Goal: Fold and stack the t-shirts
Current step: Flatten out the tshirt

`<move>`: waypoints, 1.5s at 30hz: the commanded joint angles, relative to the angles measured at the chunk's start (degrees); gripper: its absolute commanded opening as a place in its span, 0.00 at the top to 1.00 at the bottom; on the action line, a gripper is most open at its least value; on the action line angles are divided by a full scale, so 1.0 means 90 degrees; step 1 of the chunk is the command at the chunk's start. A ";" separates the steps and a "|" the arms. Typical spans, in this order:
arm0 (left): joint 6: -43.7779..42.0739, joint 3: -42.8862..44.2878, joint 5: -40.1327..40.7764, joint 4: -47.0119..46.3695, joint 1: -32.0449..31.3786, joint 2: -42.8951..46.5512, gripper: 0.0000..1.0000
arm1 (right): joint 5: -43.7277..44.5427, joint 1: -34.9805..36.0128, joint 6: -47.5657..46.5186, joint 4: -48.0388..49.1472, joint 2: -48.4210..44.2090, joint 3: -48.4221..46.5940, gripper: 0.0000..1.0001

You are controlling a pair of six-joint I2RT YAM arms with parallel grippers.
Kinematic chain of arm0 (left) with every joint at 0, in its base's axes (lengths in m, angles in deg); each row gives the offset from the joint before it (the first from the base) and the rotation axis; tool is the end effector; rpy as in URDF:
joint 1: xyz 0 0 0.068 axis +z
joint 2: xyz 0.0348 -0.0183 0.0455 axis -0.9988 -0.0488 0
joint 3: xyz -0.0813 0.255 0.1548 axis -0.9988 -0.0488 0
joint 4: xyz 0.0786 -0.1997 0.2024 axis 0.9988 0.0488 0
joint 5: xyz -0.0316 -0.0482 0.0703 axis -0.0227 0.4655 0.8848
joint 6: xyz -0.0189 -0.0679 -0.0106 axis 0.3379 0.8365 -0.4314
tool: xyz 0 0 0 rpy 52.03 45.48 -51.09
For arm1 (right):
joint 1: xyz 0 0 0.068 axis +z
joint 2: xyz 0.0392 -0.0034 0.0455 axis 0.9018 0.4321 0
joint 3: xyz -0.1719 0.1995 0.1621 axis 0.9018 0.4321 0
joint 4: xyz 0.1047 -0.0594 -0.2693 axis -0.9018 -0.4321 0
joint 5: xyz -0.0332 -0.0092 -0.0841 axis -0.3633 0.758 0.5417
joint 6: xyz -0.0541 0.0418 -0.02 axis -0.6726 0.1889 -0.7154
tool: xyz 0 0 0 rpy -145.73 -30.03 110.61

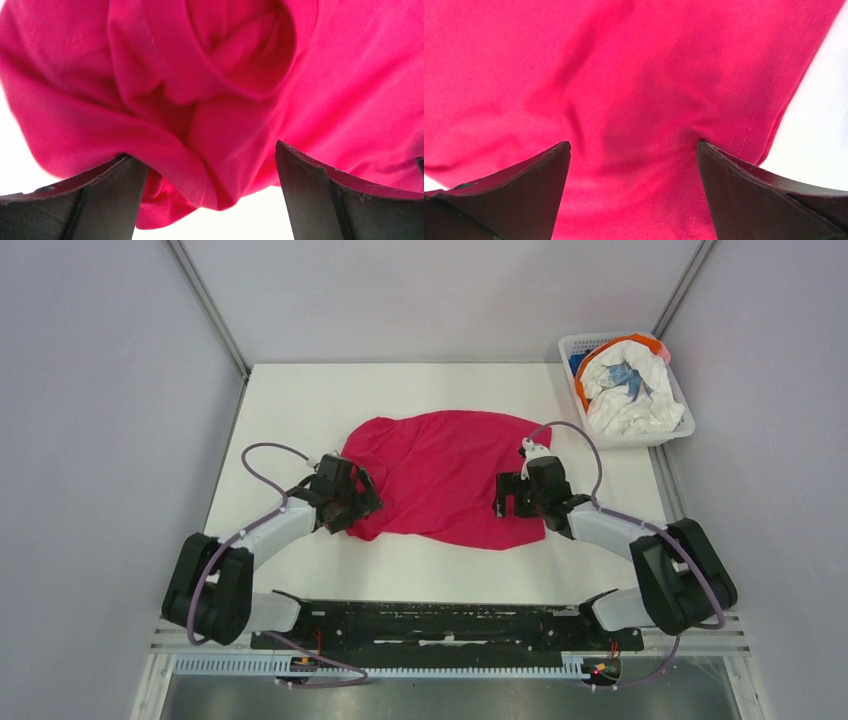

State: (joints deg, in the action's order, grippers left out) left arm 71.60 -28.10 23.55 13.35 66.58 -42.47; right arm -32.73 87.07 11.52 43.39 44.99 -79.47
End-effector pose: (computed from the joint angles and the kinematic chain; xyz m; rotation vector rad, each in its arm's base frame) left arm 0.2494 -0.0925 0.1678 -0.5606 2.5428 -0.4047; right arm 0.2603 0.1099 0.1482 -0.1354 2.3793 0.3531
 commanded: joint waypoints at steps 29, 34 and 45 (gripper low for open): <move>0.0353 -0.0918 0.0370 0.0510 -0.0062 0.1852 0.06 | 0.2401 -0.0331 0.0195 -0.0583 -0.1251 -0.0019 0.02; 0.0410 -0.1074 0.0474 -0.0188 -0.0055 0.1478 0.17 | 0.2256 -0.0335 0.0236 -0.0705 -0.1341 0.0046 0.02; 0.0155 -0.0567 0.0472 -0.0895 -0.0058 0.0047 0.65 | 0.1849 -0.0337 0.0269 -0.1193 -0.1789 0.0475 0.08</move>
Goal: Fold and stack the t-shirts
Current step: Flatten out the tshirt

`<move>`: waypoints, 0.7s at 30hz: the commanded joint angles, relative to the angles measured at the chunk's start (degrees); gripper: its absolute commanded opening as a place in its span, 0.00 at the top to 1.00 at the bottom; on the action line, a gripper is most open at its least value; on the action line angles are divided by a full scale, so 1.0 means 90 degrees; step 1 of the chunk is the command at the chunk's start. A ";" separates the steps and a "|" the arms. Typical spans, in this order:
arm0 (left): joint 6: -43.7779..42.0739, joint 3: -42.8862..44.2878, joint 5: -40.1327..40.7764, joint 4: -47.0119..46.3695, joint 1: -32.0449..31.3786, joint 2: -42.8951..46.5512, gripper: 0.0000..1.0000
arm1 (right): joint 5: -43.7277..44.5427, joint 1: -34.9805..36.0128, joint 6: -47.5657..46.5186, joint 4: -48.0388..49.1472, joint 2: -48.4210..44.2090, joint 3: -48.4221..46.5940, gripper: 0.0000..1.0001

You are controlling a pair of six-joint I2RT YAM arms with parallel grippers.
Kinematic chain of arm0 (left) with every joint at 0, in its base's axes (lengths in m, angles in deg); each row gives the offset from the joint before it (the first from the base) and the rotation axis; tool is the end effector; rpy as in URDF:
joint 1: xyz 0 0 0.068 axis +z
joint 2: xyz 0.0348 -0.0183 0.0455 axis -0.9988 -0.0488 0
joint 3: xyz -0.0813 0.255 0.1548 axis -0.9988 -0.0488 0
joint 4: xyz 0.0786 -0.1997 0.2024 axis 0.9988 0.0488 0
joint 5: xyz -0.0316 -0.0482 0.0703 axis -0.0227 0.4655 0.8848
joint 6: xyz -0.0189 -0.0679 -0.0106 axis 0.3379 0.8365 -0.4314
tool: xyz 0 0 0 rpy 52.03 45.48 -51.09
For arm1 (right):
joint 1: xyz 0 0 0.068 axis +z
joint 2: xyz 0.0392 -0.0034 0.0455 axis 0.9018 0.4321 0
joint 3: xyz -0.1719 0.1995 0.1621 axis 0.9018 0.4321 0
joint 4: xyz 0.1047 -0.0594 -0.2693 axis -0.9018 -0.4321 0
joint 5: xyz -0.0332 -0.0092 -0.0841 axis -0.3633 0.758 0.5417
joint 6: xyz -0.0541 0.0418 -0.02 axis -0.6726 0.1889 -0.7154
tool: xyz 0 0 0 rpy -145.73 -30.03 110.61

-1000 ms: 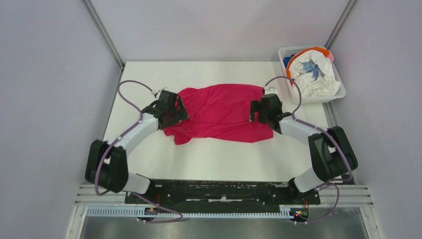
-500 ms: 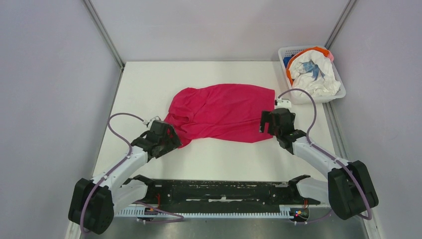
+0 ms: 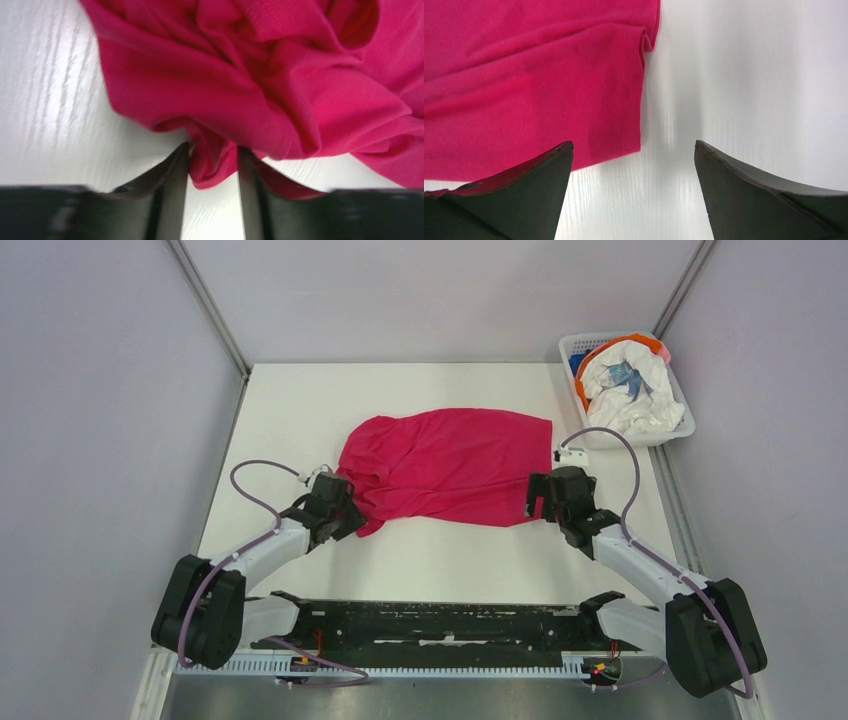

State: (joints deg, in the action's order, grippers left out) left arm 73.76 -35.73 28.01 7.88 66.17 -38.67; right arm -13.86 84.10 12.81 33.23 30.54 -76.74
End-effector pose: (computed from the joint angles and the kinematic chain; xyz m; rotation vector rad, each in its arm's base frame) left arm 0.2272 -0.0811 0.1468 -0.6188 2.4760 -0.3517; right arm 0.2325 0.0642 0.1781 0.1178 2.2804 -0.0215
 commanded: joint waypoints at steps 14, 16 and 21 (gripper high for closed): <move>0.0053 0.0406 0.0706 0.1563 -0.0014 0.0634 0.98 | -0.1045 -0.0002 -0.0120 0.0674 0.0415 0.0603 0.35; 0.0053 0.0376 0.0730 0.1657 -0.0015 0.0929 0.98 | -0.1118 0.0003 -0.0113 0.0795 0.0615 0.0632 0.37; -0.0012 0.0487 0.0777 0.1756 -0.0013 0.1516 0.98 | -0.1453 -0.0002 -0.0180 0.1278 0.1056 0.0450 0.56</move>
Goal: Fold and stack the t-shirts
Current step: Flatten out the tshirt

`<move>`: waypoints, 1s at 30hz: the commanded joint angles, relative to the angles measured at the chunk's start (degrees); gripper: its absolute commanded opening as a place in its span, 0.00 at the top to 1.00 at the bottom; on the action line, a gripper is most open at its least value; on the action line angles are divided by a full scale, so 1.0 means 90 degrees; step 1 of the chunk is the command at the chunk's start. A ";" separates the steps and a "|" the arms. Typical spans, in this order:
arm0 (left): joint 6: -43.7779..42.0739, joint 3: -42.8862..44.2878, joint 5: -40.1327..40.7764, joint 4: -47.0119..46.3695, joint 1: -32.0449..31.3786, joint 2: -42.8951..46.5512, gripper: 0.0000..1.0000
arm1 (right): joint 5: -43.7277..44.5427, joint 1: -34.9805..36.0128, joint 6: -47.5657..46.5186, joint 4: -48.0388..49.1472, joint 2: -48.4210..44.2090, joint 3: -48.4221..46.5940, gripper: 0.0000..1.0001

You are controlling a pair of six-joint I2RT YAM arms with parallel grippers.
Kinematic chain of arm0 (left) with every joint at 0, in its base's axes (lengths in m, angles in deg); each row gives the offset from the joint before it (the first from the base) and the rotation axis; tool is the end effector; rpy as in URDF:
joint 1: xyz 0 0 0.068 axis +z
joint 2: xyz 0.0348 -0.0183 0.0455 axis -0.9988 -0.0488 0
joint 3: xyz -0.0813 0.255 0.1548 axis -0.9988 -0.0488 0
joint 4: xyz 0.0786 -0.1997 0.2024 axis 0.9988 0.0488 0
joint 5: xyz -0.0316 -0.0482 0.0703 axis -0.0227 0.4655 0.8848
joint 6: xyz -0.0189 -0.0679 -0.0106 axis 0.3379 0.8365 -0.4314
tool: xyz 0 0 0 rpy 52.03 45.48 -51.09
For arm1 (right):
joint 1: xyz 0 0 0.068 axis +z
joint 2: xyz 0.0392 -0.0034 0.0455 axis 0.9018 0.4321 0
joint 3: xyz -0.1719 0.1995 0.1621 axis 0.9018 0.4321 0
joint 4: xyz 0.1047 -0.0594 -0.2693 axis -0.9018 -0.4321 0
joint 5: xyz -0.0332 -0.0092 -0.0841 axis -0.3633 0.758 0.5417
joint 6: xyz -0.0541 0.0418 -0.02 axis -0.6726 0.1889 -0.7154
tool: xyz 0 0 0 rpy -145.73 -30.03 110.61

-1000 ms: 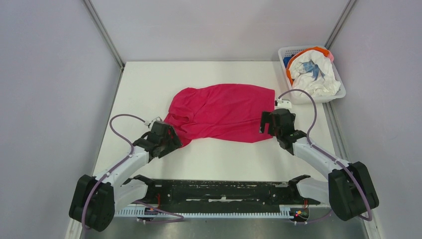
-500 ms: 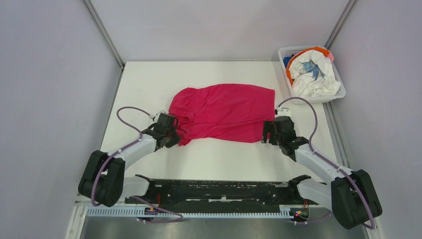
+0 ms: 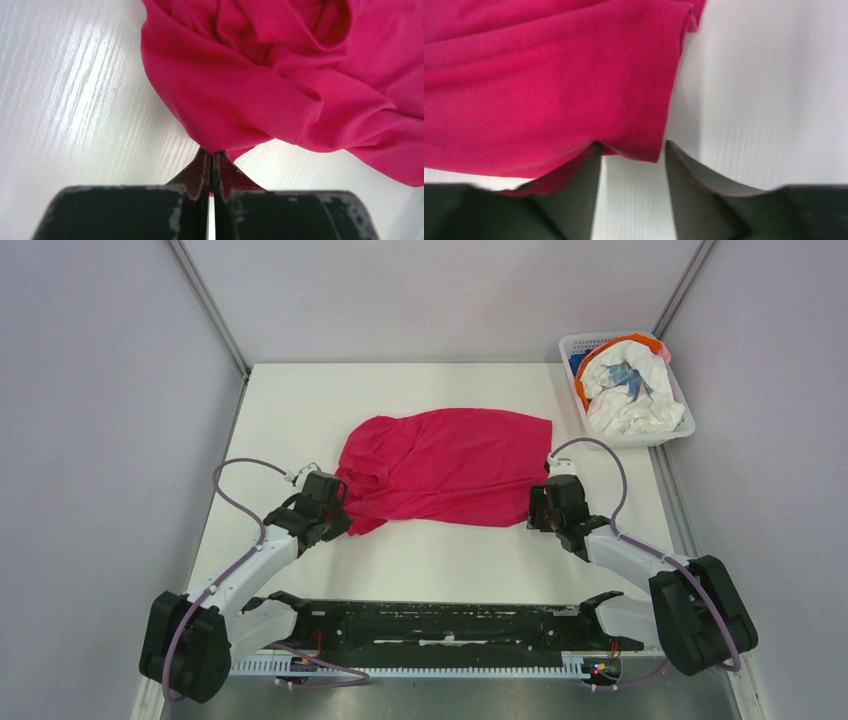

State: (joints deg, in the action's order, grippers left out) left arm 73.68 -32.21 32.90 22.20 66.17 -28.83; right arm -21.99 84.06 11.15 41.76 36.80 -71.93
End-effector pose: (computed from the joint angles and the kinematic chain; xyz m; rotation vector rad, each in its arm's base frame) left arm 0.2074 -0.0682 0.1855 -0.6437 2.4486 -0.2453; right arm 0.2303 0.0718 0.1375 0.0102 2.3599 0.1043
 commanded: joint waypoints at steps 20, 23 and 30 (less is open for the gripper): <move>-0.0618 0.2046 0.1213 -0.0119 -0.0010 0.1864 0.98 | 0.0118 0.0012 -0.0711 -0.0463 -0.1677 -0.1156 1.00; -0.0745 0.2483 0.1313 -0.0254 -0.0007 0.1959 0.98 | 0.0170 0.0012 -0.0808 -0.0586 -0.2335 -0.1491 1.00; -0.1246 0.3672 0.1180 -0.0852 -0.0007 0.2338 0.98 | -0.0071 0.0013 -0.1102 -0.0765 -0.3418 -0.2826 1.00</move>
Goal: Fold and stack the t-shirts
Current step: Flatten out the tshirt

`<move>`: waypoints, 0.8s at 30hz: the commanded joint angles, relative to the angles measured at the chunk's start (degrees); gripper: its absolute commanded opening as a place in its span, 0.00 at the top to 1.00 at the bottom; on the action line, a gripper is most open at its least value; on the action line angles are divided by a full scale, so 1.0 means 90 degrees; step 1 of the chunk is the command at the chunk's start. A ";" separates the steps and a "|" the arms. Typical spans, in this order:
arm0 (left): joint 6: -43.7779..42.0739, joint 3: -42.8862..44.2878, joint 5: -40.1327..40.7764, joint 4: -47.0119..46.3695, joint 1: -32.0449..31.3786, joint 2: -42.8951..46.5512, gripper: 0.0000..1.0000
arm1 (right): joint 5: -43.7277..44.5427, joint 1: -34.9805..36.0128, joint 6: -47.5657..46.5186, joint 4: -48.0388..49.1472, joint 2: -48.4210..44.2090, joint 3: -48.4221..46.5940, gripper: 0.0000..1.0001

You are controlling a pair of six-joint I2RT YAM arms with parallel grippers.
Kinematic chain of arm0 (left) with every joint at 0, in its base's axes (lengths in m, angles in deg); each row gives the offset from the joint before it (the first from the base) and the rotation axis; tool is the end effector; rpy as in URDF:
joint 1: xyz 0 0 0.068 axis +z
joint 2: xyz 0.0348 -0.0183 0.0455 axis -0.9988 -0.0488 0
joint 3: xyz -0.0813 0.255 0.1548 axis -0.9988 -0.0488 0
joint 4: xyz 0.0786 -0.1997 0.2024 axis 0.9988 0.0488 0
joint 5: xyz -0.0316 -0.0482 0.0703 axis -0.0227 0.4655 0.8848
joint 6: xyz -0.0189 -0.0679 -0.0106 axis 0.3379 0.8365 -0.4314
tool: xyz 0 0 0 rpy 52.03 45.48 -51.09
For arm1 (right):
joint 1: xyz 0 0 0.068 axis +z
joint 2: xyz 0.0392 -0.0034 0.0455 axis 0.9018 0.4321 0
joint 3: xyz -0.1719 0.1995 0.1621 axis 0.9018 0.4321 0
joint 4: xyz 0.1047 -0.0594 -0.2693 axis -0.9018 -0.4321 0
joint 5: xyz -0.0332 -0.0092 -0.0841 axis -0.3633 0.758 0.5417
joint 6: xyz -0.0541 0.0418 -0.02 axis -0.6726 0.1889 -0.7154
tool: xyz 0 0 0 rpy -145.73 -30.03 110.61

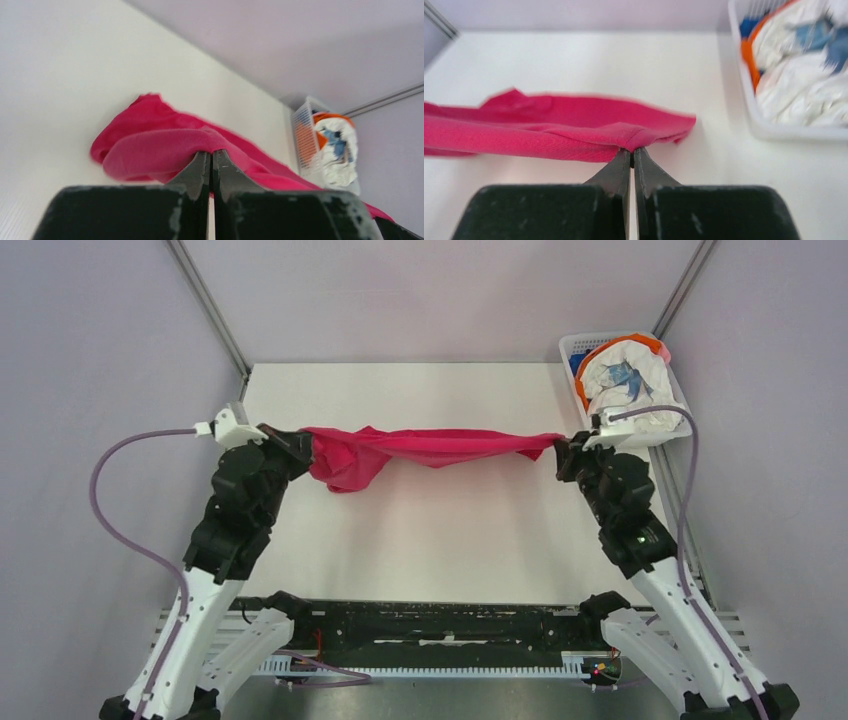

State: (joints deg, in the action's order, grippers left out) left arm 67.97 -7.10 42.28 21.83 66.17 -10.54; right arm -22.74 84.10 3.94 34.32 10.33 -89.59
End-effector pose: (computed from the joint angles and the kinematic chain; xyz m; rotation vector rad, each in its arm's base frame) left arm 0.1709 -0.0443 0.4181 -0.5642 1.6960 -0.4798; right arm 0.2028 0.0629 0.3443 -0.0467 1.7348 0.2344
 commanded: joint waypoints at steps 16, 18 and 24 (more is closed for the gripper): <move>-0.1899 0.4052 -0.1322 -0.0333 -0.0009 0.0550 0.98 | -0.2030 0.0008 -0.0322 -0.0430 -0.1332 -0.3602 1.00; -0.2002 0.4299 -0.1332 -0.0245 -0.0001 0.0539 0.98 | -0.2180 0.0009 -0.0259 -0.0442 -0.1424 -0.3681 1.00; -0.2116 0.4511 -0.1395 -0.0176 0.0001 0.0431 0.98 | -0.2134 0.0008 -0.0157 -0.0590 -0.1656 -0.3619 1.00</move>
State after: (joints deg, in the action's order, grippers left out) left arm 53.22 32.53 30.57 20.01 66.06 -5.90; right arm -41.97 84.17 1.73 29.84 -3.40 -121.72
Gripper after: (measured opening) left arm 0.034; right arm 0.011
